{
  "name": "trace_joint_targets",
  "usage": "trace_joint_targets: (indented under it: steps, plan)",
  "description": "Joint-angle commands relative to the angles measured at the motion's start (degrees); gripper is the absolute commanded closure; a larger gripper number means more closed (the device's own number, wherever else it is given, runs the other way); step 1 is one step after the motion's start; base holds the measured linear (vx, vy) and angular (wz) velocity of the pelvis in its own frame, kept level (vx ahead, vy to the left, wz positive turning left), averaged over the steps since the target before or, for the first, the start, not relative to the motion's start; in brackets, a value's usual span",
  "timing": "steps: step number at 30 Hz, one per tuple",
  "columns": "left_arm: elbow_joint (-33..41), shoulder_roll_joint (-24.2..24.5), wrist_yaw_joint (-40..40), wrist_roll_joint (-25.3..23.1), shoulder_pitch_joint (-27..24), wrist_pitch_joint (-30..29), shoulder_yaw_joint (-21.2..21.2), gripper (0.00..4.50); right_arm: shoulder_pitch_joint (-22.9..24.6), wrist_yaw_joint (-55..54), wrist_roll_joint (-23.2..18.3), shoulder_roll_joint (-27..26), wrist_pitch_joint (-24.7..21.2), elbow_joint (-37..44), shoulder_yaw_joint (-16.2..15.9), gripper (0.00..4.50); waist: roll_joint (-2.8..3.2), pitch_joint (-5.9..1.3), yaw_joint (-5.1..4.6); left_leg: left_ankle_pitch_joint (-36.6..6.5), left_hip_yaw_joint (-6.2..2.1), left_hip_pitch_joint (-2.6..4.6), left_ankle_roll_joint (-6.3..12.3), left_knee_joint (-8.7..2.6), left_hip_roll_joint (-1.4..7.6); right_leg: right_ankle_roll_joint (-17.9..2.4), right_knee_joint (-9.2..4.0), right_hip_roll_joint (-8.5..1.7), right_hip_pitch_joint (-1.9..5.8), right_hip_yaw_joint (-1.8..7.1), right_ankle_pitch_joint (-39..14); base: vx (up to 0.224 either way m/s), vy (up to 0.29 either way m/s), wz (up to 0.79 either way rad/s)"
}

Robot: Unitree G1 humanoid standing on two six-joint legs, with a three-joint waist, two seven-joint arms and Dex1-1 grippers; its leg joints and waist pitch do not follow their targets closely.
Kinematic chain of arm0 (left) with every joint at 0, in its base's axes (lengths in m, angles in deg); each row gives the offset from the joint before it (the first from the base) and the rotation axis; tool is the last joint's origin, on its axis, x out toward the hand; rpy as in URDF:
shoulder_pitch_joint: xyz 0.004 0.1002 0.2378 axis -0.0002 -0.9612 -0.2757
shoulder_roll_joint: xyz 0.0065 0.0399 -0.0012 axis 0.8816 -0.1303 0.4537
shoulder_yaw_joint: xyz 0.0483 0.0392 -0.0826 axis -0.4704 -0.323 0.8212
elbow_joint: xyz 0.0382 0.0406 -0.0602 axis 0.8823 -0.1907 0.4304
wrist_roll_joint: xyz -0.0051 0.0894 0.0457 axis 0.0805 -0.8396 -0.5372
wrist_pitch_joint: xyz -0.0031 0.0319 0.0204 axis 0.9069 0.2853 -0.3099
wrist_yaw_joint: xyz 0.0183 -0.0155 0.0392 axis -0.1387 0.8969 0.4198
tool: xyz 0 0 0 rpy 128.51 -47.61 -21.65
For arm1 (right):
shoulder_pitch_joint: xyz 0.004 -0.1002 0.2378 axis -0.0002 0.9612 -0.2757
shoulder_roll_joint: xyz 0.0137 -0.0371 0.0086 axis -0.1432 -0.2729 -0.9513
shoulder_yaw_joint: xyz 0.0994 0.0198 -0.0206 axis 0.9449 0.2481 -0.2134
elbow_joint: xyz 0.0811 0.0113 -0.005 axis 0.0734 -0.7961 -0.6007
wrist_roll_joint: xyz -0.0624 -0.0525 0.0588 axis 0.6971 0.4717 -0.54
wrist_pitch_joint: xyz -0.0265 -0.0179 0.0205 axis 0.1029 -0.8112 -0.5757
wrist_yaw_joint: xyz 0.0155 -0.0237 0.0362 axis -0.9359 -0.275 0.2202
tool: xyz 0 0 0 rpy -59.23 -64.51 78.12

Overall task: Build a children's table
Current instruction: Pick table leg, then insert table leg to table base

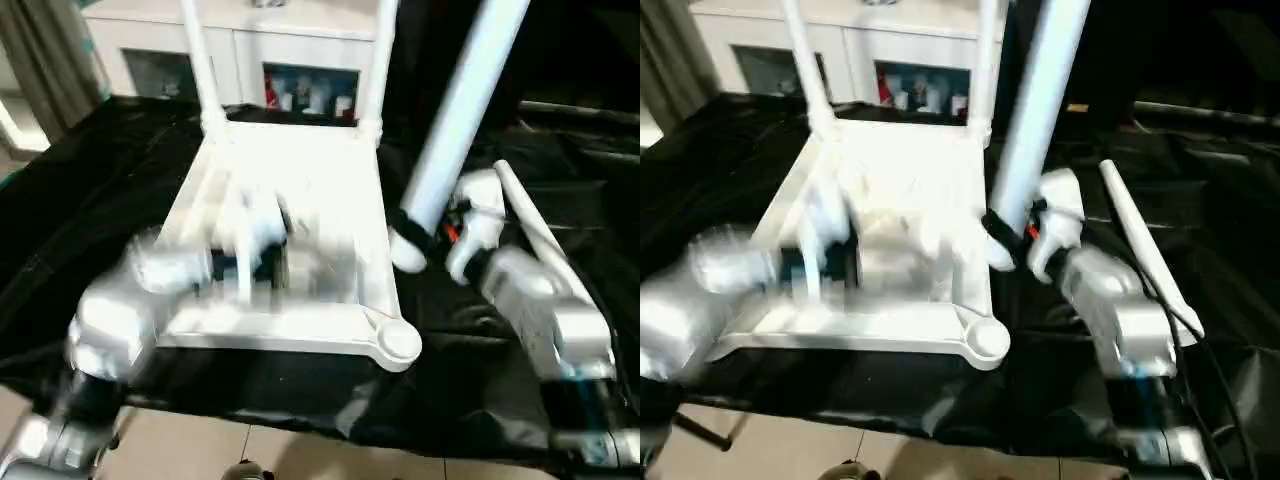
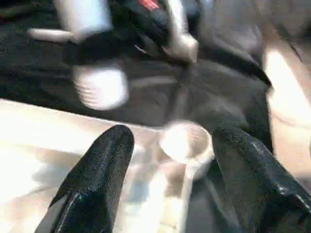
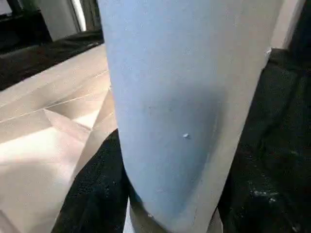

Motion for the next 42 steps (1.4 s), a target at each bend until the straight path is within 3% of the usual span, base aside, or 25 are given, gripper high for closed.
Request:
trace_joint_targets:
  steps: [1, 2, 3, 4, 6, 7, 9, 10, 11, 13, 14, 15, 16, 17, 18, 19, 22, 23, 25, 29, 34, 36, 38, 39, 42]
  plan:
    - [-0.1, 1.2, 0.7, -3.7, -0.7, 2.6, -1.7, 1.40, 0.6, -0.6, 0.7, 0.0, 1.3, 2.2, -0.1, 2.57, 0.28, -3.86, -0.28, -14.3, -0.67, 1.10, -1.82, -4.40, 2.03, -7.0, -4.54, -3.91, 2.95, 3.38, -17.7, 0.000, 0.000, 0.00]
    - [-1.4, 1.3, 0.6, -5.3, -1.4, 4.0, -2.4, 1.40, 1.3, -1.0, 0.8, -0.2, 1.4, 2.6, -0.1, 2.57, 0.26, -3.80, -0.39, -15.1, -0.77, 1.11, -1.96, -4.46, 2.03, -6.6, -4.72, -3.89, 2.98, 3.38, -18.9, 0.000, 0.000, 0.00]
    - [-4.3, 0.6, -0.5, -7.1, -1.9, 6.0, -3.1, 1.40, 1.9, -1.3, 0.7, -0.6, 1.3, 2.9, 0.0, 2.57, 0.33, -3.52, -0.68, -17.9, -0.87, 1.47, -2.38, -4.63, 1.95, -5.4, -5.31, -3.98, 2.72, 3.28, -23.5, 0.000, 0.000, 0.00]
    - [-6.3, 0.3, -1.1, -8.2, -2.4, 7.4, -3.8, 1.40, 2.3, -1.6, 0.7, -0.8, 1.3, 3.2, 0.0, 2.57, 0.68, -3.29, -0.90, -20.0, -0.92, 1.78, -2.56, -4.63, 1.74, -4.3, -5.97, -3.89, 2.43, 3.16, -27.0, 0.000, 0.000, 0.00]
    - [-8.2, 0.0, -1.6, -9.0, -2.6, 8.3, -4.5, 1.40, 2.4, -1.9, 0.8, -0.9, 1.3, 3.3, -0.1, 2.57, 0.34, -3.42, -1.18, -21.0, -1.06, 1.93, -2.78, -4.64, 1.67, -3.4, -6.19, -4.05, 2.53, 3.07, -29.0, 0.000, 0.000, 0.00]
    - [-9.4, 0.1, -1.8, -9.9, -2.6, 8.9, -5.6, 1.40, 2.4, -2.1, 0.9, -0.9, 1.4, 3.4, -0.3, 2.57, -0.27, -3.49, -1.28, -20.9, -1.16, 1.74, -2.56, -4.71, 1.71, -2.9, -6.32, -4.11, 2.65, 2.98, -30.0, 0.000, 0.000, 0.00]
    - [-10.8, 0.2, -1.5, -10.7, -2.4, 9.4, -6.8, 1.40, 2.2, -2.4, 0.9, -0.9, 1.3, 3.3, -0.3, 2.57, 0.05, -3.54, -1.17, -20.4, -1.27, 1.76, -2.31, -4.78, 1.88, -3.1, -6.14, -4.21, 2.44, 3.07, -29.4, 0.000, 0.000, 0.00]
    - [-11.0, 0.2, -1.4, -10.8, -2.4, 9.4, -6.9, 1.40, 2.2, -2.4, 0.9, -0.9, 1.2, 3.3, -0.3, 2.57, -0.28, -3.57, -1.18, -20.1, -1.22, 1.74, -2.18, -4.77, 1.92, -3.3, -6.14, -4.23, 2.46, 3.08, -29.0, 0.000, 0.000, 0.00]
    - [-12.2, -0.2, -1.2, -11.2, -2.0, 9.7, -7.3, 1.40, 2.1, -2.5, 1.0, -1.0, 1.1, 3.3, -0.4, 2.57, -0.16, -3.57, -1.06, -19.7, -1.20, 1.75, -2.03, -4.75, 1.96, -3.8, -6.04, -4.29, 2.38, 3.17, -28.2, 0.000, 0.000, 0.00]
    - [-15.9, -1.4, -1.6, -13.3, -0.5, 11.4, -8.0, 1.67, 1.8, -2.3, 1.2, -1.1, 1.2, 3.2, -0.7, 2.57, 0.87, -3.61, -1.04, -19.6, -1.17, 1.78, -2.03, -4.65, 1.78, -4.3, -6.04, -4.17, 2.34, 3.16, -26.9, 0.000, 0.000, 0.00]
    - [-15.9, -1.4, -1.6, -13.3, -0.5, 11.4, -8.0, 1.67, 1.8, -2.3, 1.2, -1.1, 1.2, 3.2, -0.7, 2.57, 0.87, -3.61, -1.04, -19.6, -1.17, 1.78, -2.03, -4.65, 1.78, -4.3, -6.04, -4.17, 2.34, 3.16, -26.9, 0.000, 0.000, 0.00]
    - [-19.1, -2.0, -1.5, -15.2, 0.7, 13.4, -8.5, 1.74, 1.7, -2.0, 1.6, -1.1, 1.4, 3.3, -1.3, 2.57, 2.15, -3.74, -1.13, -19.7, -1.26, 1.81, -2.42, -4.60, 1.74, -4.6, -5.89, -4.08, 2.40, 3.23, -25.0, 0.000, 0.000, 0.00]
    - [-19.1, -2.0, -1.5, -15.2, 0.7, 13.4, -8.5, 1.74, 1.7, -2.0, 1.6, -1.1, 1.4, 3.3, -1.3, 2.57, 1.44, -3.65, -1.33, -20.1, -1.08, 1.84, -2.25, -4.62, 1.72, -4.5, -6.31, -3.88, 2.31, 3.18, -24.7, 0.000, 0.000, 0.00]
    - [-19.8, -2.2, -1.2, -15.5, 0.8, 13.8, -8.6, 1.80, 1.9, -2.0, 1.8, -1.1, 1.4, 3.6, -1.5, 2.57, 1.03, -3.95, -1.21, -19.5, -1.29, 1.64, -2.27, -4.64, 1.80, -5.2, -5.68, -4.06, 2.88, 3.19, -23.1, 0.000, 0.000, 0.00]
    - [-20.8, -2.5, -1.0, -15.6, 1.4, 14.3, -8.6, 1.95, 2.1, -2.1, 1.8, -1.0, 1.0, 4.5, -1.5, 2.57, 1.51, -3.93, -1.18, -19.0, -1.28, 1.53, -2.16, -4.61, 1.79, -5.6, -5.57, -4.08, 2.83, 3.24, -22.3, 0.000, 0.000, 0.00]
    - [-21.7, -2.7, -0.5, -15.5, 2.0, 14.7, -8.7, 2.08, 2.4, -2.2, 1.3, -1.0, 0.6, 5.4, -1.2, 2.57, 1.25, -4.03, -1.16, -18.2, -1.14, 1.50, -1.86, -4.51, 1.77, -6.1, -5.42, -4.05, 2.89, 3.28, -21.1, 0.000, 0.000, 0.00]
    - [-23.5, -2.9, 0.0, -15.3, 2.8, 15.3, -8.9, 2.19, 3.4, -2.4, 0.9, -0.9, 0.0, 6.5, -0.8, 2.57, 1.52, -4.20, -0.97, -16.0, -1.03, 1.35, -1.28, -4.40, 1.84, -7.2, -4.93, -3.98, 2.98, 3.41, -17.7, 0.000, 0.000, 0.00]
    - [-23.7, -2.5, 1.2, -15.3, 2.9, 15.3, -9.1, 2.28, 4.2, -2.2, 1.1, -0.7, 0.0, 6.9, -0.9, 2.57, 1.94, -4.26, -1.00, -15.6, -1.02, 1.25, -1.26, -4.38, 1.80, -7.6, -4.84, -3.98, 3.09, 3.37, -16.7, 0.000, 0.000, 0.00]
    - [-23.9, -2.3, 2.2, -15.3, 2.9, 15.4, -9.1, 2.41, 4.6, -2.2, 1.1, -0.6, -0.1, 7.2, -0.9, 2.57, 1.87, -4.22, -1.12, -15.8, -0.96, 1.28, -1.09, -4.41, 1.80, -7.9, -4.97, -3.99, 3.08, 3.35, -16.8, 0.000, 0.000, 0.00]
    - [-23.7, -1.0, 5.2, -15.2, 3.4, 15.3, -8.3, 2.73, 4.9, -2.3, 0.7, -0.5, -0.7, 8.4, -0.7, 2.57, 2.42, -4.08, -1.32, -17.6, -1.05, 1.37, -1.11, -4.45, 1.70, -7.5, -5.28, -4.01, 3.10, 3.22, -20.1, 0.000, 0.000, 0.00]
    - [-23.8, -0.7, 5.8, -14.1, 4.4, 14.4, -7.2, 3.02, 4.6, -2.3, 0.6, -0.6, -0.4, 7.9, -0.4, 2.57, 2.41, -3.99, -1.18, -17.9, -1.08, 1.52, -0.85, -4.45, 1.72, -6.2, -5.73, -4.12, 2.83, 3.14, -24.2, 0.000, 0.000, 0.00]
    - [-23.9, -0.5, 6.1, -14.6, 4.5, 14.4, -7.0, 3.39, 4.2, -2.2, 0.6, -0.8, 0.0, 7.3, -0.5, 2.57, 2.53, -4.01, -1.21, -18.2, -1.15, 1.51, -0.95, -4.52, 1.75, -6.1, -5.67, -4.05, 2.79, 3.10, -23.8, 0.000, 0.000, 0.00]
    - [-24.0, -0.5, 6.2, -14.7, 4.6, 14.4, -6.9, 3.41, 4.0, -2.2, 0.6, -0.7, 0.0, 7.1, -0.5, 2.57, 2.50, -4.05, -1.20, -18.2, -1.18, 1.46, -1.05, -4.56, 1.80, -6.2, -5.62, -4.09, 2.85, 3.12, -23.2, 0.000, 0.000, 0.00]
    - [-23.9, -0.6, 6.3, -14.7, 4.6, 14.4, -6.6, 3.48, 3.5, -2.1, 0.7, -0.9, 0.4, 6.3, -0.7, 2.57, 2.16, -4.10, -1.17, -17.9, -1.14, 1.45, -1.02, -4.57, 1.83, -6.7, -5.49, -4.08, 2.86, 3.15, -22.0, 0.000, 0.000, 0.00]
    - [-24.2, -0.7, 6.3, -15.1, 4.5, 14.5, -6.6, 3.76, 2.5, -1.8, 0.9, -1.1, 0.9, 5.0, -0.9, 2.57, 2.24, -4.17, -1.06, -16.7, -1.08, 1.34, -0.83, -4.49, 1.83, -7.2, -5.23, -4.18, 2.89, 3.24, -20.9, 0.000, 0.000, 0.00]
